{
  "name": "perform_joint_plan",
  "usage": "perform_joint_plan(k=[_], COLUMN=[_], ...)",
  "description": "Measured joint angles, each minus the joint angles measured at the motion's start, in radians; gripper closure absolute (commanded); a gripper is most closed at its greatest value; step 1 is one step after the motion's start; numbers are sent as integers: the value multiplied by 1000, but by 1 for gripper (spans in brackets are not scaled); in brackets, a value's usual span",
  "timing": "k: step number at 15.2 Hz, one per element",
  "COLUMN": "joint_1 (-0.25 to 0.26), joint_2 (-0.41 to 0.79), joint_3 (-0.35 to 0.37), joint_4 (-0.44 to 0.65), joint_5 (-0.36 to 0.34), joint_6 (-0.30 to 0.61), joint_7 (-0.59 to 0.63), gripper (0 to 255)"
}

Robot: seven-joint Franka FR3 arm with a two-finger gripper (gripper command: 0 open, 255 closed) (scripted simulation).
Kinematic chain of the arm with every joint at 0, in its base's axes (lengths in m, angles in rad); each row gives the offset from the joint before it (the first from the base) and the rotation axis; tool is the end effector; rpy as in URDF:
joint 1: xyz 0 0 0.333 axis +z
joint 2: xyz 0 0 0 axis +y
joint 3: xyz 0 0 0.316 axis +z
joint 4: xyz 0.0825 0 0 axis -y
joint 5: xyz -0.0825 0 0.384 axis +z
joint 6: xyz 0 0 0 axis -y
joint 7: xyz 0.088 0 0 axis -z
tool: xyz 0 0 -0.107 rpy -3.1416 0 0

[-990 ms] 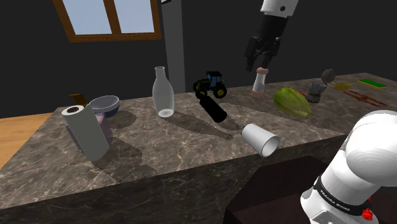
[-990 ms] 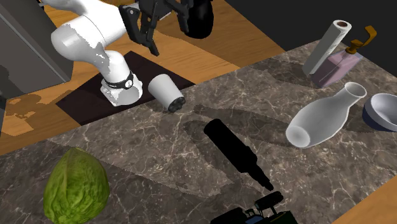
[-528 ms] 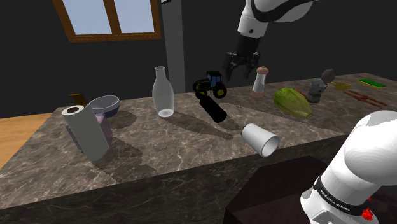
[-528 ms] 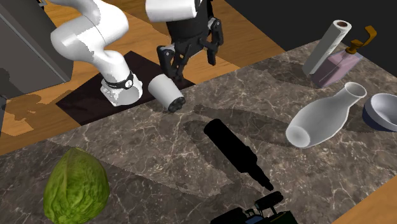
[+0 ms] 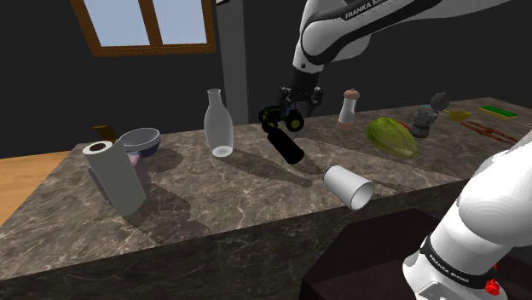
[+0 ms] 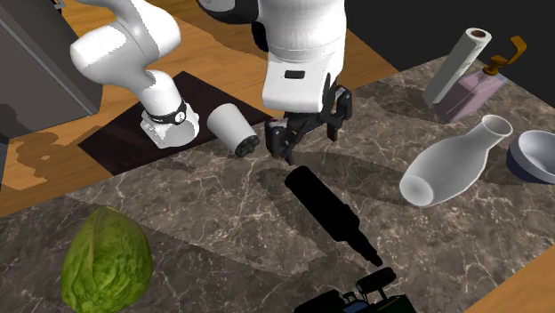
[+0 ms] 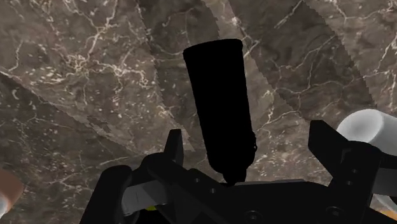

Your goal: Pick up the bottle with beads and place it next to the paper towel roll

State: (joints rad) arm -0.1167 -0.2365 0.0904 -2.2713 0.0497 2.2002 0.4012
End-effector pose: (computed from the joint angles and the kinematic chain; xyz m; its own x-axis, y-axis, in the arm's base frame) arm 0.4910 -0.0095 0.4699 0.8869 -0.4398 0.1416 -0.4317 -0.8980 -0.0853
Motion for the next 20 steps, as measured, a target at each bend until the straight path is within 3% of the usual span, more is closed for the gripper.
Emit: perform_joint_plan(k=[11, 20], joint_1=[-32, -29], joint_2=[404, 518], joint_3=[-9, -22], joint_4=[238, 274], joint_5=[-112, -134], joint_6=[188, 268], joint_7=[271, 305], gripper=[0, 0])
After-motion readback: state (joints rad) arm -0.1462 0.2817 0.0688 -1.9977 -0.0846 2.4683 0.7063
